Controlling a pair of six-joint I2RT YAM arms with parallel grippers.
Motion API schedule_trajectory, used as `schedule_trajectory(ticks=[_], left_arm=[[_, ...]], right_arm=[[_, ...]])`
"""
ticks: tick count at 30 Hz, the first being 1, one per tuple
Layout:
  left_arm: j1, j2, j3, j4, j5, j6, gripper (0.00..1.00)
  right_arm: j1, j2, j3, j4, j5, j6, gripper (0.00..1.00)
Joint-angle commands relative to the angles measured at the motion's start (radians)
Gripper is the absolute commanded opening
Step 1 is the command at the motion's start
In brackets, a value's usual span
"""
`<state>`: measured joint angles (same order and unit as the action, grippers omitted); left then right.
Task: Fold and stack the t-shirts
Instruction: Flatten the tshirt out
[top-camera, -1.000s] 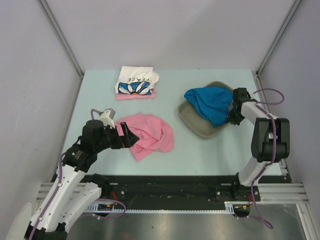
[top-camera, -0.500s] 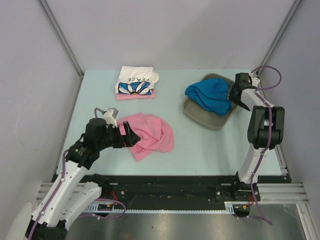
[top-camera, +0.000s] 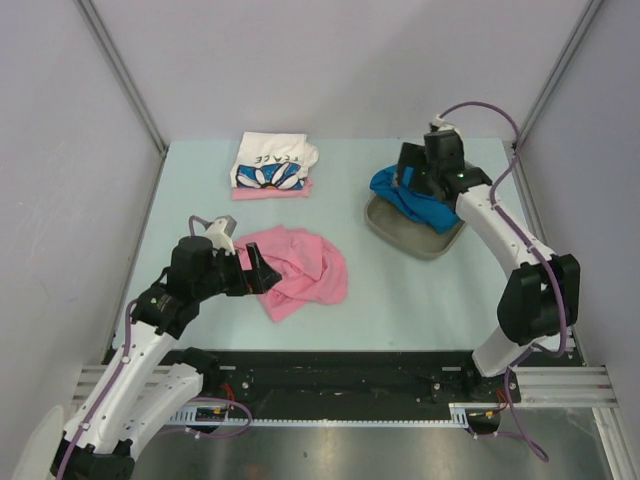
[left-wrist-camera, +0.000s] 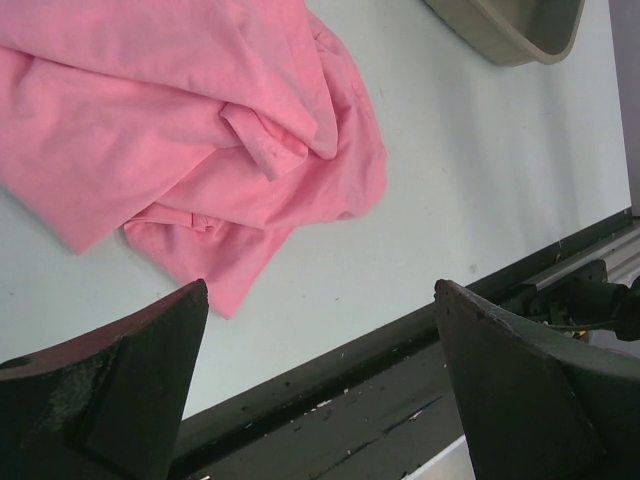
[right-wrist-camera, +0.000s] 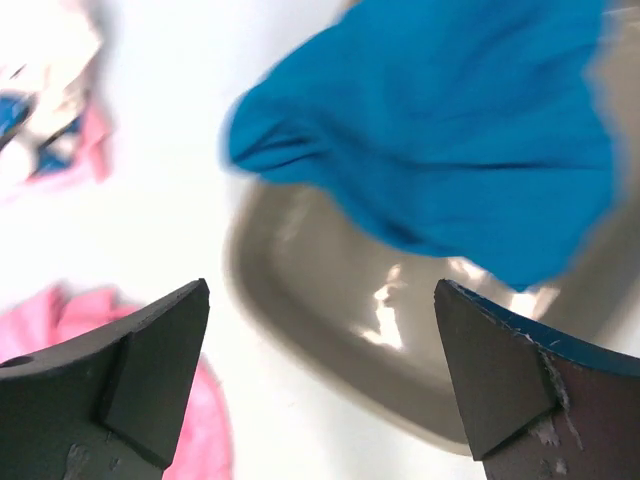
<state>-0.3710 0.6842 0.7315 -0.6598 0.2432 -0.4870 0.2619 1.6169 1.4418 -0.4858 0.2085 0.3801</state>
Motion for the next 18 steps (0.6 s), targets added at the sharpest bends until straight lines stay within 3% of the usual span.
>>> schedule_trajectory(ticks=[1, 7, 14, 18], left_arm=[[-0.003, -0.018, 0.0, 0.028, 0.004, 0.022, 1.0], [-0.003, -0.025, -0.001, 0.023, -0.001, 0.018, 1.0], [-0.003, -0.02, -0.003, 0.023, -0.008, 0.016, 1.0], [-0.003, -0.02, -0.003, 0.023, -0.007, 0.015, 1.0]], right_arm=[[0.083, 0.098, -0.014, 0.091, -0.453, -0.001, 1.0], [0.126, 0.355, 0.138, 0.201, -0.69, 0.034, 1.0], [0.207, 0.589, 0.406, 0.148, -0.712, 0.06, 1.0], [0.23, 0.643, 0.459, 0.134, -0.695, 0.077, 1.0]])
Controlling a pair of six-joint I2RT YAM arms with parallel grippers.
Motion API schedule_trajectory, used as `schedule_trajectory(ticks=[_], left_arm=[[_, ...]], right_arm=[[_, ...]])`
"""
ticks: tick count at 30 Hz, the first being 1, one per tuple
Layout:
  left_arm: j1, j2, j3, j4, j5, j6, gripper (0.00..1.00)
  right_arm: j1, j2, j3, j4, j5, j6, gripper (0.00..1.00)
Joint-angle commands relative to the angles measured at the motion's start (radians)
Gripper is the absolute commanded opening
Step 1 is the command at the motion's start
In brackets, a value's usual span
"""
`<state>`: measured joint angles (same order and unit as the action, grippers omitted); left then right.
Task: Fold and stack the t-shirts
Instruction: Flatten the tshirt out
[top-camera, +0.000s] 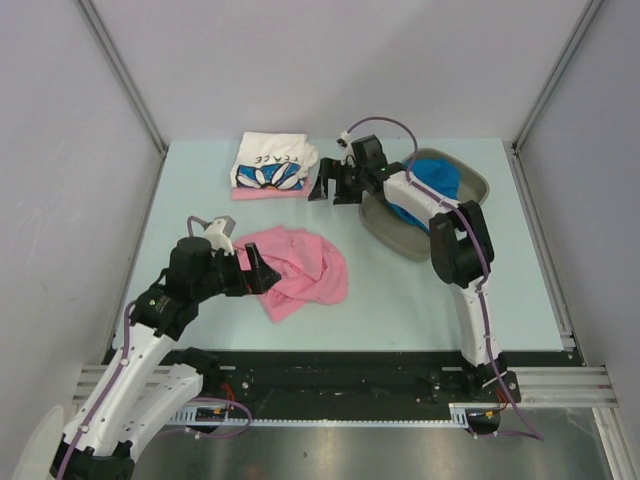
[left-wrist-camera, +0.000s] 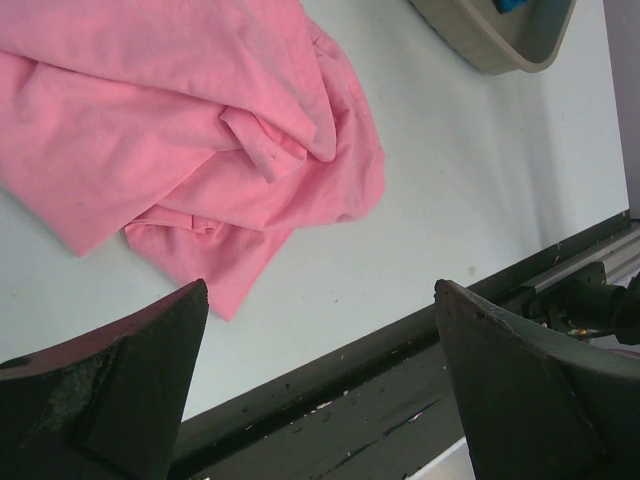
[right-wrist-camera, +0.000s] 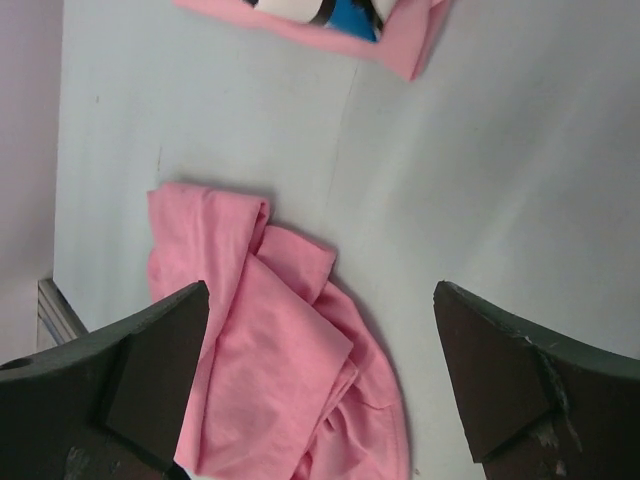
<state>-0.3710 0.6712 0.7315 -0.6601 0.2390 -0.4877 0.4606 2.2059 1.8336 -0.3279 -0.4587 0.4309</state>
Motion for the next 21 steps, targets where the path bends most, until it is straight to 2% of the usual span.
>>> schedule_trajectory(ticks=[1, 5, 11, 21], left_arm=[[-0.003, -0.007, -0.003, 0.024, -0.003, 0.015, 1.0], [-0.003, -0.007, -0.003, 0.024, -0.004, 0.017, 1.0], [-0.003, -0.007, -0.003, 0.022, 0.003, 0.018, 1.0], [-0.003, -0.013, -0.004, 0.025, 0.008, 0.02, 1.0]], right_arm=[[0.036, 0.055, 0.064, -0.017, -0.026, 0.029, 1.0], [0.042, 0.049, 0.05, -0.017, -0.003, 0.028, 1.0], [0.033, -0.005, -0.031, -0.066, 0.199, -0.02, 1.0], [-0.026, -0.04, -0.108, -0.171, 0.391, -0.101, 1.0]])
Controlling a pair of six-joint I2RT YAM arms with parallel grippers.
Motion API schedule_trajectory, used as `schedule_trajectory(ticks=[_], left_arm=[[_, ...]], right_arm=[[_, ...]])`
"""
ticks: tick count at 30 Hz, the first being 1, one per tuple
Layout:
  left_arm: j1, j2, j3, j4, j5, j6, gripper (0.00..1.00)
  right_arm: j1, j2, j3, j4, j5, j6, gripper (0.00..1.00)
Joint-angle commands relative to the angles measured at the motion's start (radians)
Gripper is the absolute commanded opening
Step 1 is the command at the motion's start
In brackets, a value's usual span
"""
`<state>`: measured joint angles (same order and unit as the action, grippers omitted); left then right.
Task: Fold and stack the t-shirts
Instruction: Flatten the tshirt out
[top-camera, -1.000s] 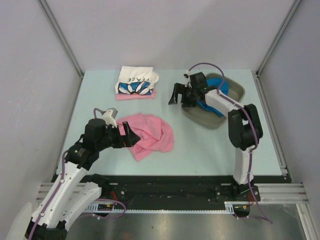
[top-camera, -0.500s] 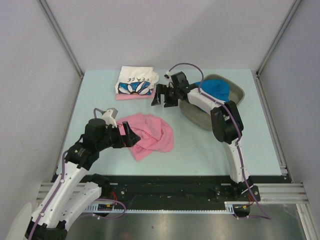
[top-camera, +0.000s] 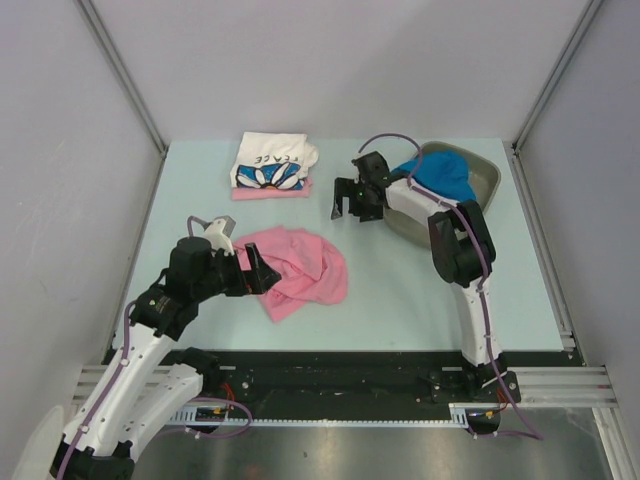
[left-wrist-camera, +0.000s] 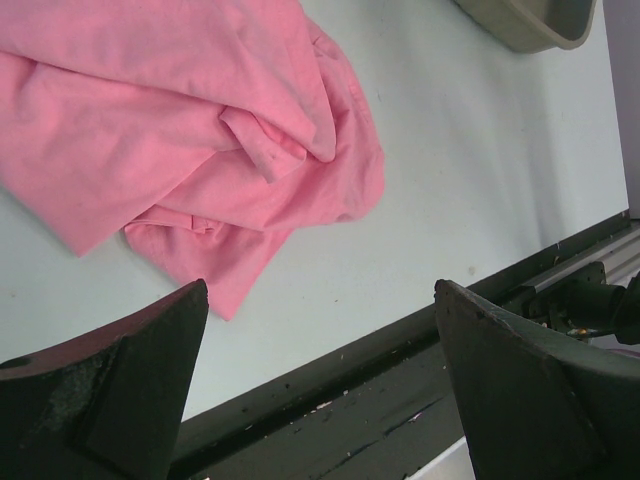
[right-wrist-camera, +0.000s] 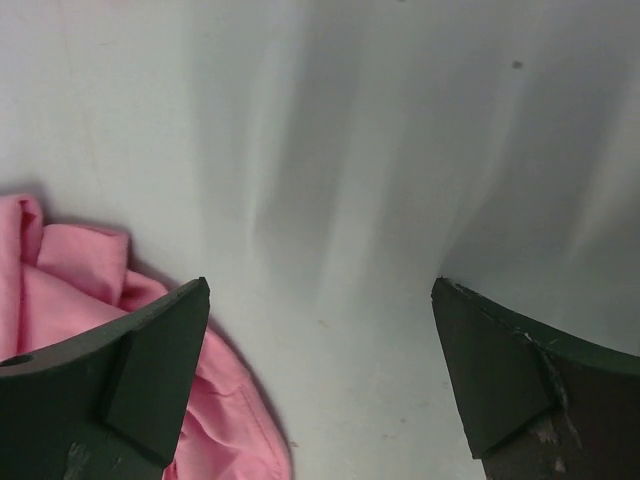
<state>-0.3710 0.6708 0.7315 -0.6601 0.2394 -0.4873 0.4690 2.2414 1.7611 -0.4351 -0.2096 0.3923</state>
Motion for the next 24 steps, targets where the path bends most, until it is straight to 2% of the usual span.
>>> schedule_trajectory(ticks=[1, 5, 17, 24], left_arm=[[-0.003, -0.013, -0.004, 0.024, 0.008, 0.019, 1.0], [-0.003, -0.016, -0.006, 0.027, 0.012, 0.019, 1.0], [-0.003, -0.03, -0.003, 0.022, 0.015, 0.021, 1.0], [-0.003, -0.034, -0.001, 0.019, 0.009, 0.021, 1.0]], right_arm=[[-0.039, -0.081, -0.04, -0.073, 0.159, -0.073, 1.0], [-0.062, -0.126, -0.069, -0.123, 0.281, -0.124, 1.0], [-0.259, -0.204, -0.223, -0.099, 0.456, -0.148, 1.0], [-0.342, -0.134, -0.137, -0.076, 0.417, -0.138, 1.0]])
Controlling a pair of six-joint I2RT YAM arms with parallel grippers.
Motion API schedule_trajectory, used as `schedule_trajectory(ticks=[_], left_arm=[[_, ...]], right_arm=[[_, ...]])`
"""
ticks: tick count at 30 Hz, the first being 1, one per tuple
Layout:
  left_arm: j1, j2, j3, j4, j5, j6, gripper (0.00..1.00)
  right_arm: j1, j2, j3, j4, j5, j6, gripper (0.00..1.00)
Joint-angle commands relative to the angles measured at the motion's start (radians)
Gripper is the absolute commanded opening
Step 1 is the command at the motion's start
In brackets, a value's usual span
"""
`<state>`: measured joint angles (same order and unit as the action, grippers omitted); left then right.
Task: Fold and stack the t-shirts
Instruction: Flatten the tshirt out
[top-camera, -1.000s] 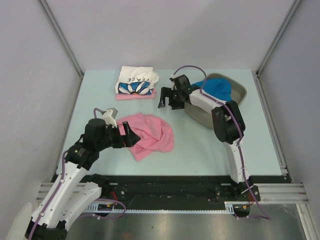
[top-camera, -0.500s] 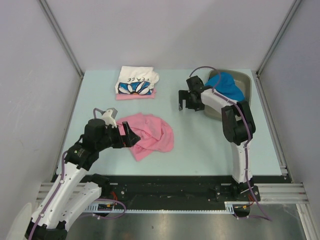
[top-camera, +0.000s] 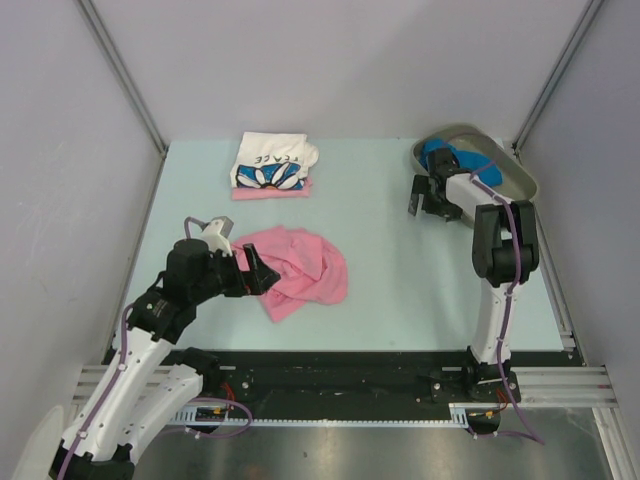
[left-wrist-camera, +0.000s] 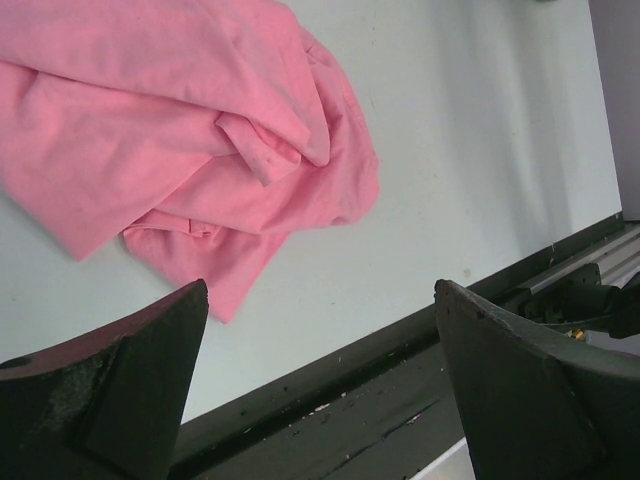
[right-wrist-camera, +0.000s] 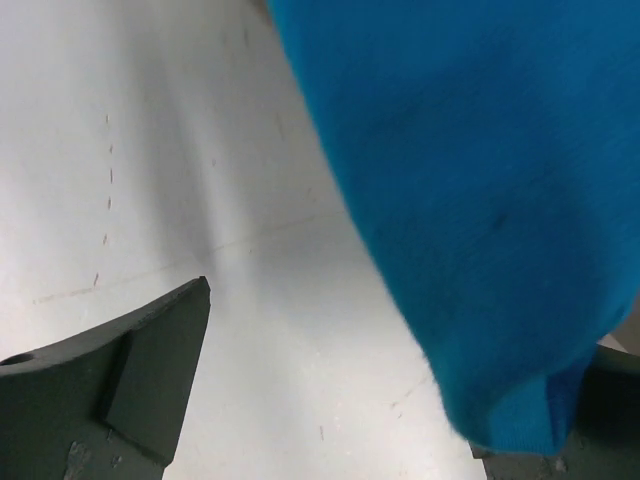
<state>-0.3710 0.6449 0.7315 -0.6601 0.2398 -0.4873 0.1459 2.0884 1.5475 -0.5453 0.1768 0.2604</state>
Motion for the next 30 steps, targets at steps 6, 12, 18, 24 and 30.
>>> schedule_trajectory(ticks=[6, 12, 18, 24, 30], left_arm=[[-0.003, 0.028, 0.018, 0.024, 0.024, 0.032, 1.0], [-0.003, 0.142, 0.123, -0.085, -0.155, 0.033, 1.0], [0.003, 0.242, 0.112, -0.081, -0.235, -0.068, 1.0], [0.11, 0.23, 0.048, -0.006, -0.232, -0.217, 1.0], [0.289, 0.225, 0.032, 0.045, -0.183, -0.283, 1.0]], right_arm=[[0.02, -0.075, 0.01, 0.111, 0.03, 0.011, 1.0], [0.325, -0.272, -0.013, 0.009, 0.138, 0.005, 1.0], [0.61, -0.404, -0.133, 0.011, 0.056, 0.039, 1.0], [0.788, -0.432, -0.141, 0.028, 0.069, 0.031, 1.0], [0.926, -0.383, -0.121, 0.065, 0.061, -0.032, 0.97]])
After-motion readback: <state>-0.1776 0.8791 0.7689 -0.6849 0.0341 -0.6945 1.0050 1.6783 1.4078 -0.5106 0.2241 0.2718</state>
